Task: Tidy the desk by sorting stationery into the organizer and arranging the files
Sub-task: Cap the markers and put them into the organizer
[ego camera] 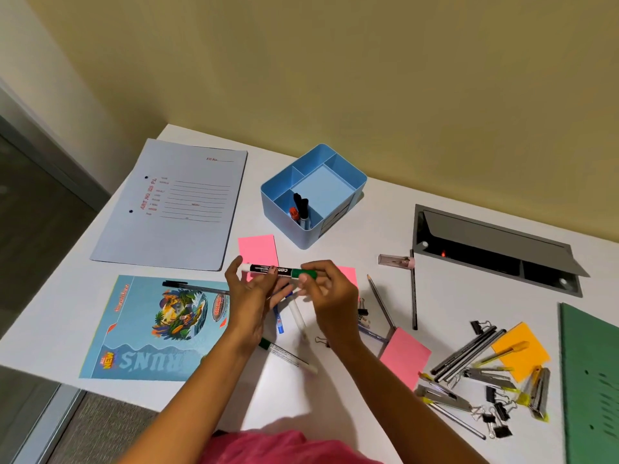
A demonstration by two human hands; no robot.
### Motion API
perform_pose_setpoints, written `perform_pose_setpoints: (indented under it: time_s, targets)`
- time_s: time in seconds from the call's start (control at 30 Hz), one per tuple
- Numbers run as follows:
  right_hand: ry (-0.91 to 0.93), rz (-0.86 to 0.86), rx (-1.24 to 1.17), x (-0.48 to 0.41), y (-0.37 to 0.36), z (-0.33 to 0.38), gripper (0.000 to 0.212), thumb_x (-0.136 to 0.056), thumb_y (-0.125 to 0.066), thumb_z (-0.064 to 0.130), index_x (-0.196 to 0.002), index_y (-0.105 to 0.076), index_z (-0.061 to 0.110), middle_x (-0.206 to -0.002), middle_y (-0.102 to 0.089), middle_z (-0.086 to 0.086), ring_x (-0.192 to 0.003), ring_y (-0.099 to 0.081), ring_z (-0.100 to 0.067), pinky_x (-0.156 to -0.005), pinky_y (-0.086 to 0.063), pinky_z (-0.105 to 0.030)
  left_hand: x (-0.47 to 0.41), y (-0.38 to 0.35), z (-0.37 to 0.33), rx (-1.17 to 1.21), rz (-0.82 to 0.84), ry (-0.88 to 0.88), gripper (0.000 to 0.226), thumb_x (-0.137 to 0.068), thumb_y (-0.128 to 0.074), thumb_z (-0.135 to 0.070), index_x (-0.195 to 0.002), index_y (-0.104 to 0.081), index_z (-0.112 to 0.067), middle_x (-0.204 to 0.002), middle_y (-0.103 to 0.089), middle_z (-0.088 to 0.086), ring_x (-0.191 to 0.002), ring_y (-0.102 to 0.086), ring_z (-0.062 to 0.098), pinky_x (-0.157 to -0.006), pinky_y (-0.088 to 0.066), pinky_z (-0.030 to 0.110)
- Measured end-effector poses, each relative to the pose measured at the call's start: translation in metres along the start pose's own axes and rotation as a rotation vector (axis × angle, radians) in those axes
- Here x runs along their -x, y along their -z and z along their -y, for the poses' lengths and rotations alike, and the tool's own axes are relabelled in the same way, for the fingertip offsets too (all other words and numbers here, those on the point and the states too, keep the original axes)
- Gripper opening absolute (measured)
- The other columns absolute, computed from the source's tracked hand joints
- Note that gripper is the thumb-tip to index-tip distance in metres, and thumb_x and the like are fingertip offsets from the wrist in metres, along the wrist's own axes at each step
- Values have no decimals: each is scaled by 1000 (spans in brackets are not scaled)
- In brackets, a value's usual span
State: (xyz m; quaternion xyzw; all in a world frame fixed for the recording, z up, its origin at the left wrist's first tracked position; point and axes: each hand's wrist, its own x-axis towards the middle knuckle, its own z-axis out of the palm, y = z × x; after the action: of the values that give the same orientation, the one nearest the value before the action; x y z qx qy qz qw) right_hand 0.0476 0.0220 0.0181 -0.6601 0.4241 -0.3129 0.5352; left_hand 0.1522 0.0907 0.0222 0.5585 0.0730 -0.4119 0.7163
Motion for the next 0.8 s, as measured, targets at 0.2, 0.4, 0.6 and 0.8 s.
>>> perform_pose_setpoints:
  time_s: [0.2,0.4,0.6,0.8]
  targets:
    - [258,-289,61,-29,21,25,12,-92,-59,6,-102,-64,5,-91,-66,-9,-77,-68,-20,-66,-59,-34,-5,14,12,-257,-31,-13,25,-94,-56,-11,-117,-48,-11,-99,-64,21,-81,-65,32,-76,-59,40]
    - [414,-438,280,-68,40,39,20,-94,-53,10,-108,-64,1,-98,-61,-13,-85,-63,-23,-70,-56,-33,-13,33,29,-635,-174,-61,8,-89,-57,-10,-94,-62,-11,-89,-68,9,-76,-64,25,-72,-56,36]
    - [428,-255,428,-88,31,50,25,-90,-56,1,-114,-63,2,-104,-59,-18,-93,-55,-6,-79,-46,-10,-19,42,45,-822,-175,-83,3,-83,-63,-11,-86,-61,-12,-83,-67,5,-83,-64,31,-76,-52,39]
    - [346,-33,479,-99,15,52,32,-94,-51,4,-125,-56,1,-97,-54,2,-100,-56,-1,-79,-47,-6,-23,39,52,-901,-189,-119,10,-82,-68,-9,-89,-59,-8,-72,-58,-3,-69,-53,11,-59,-37,15]
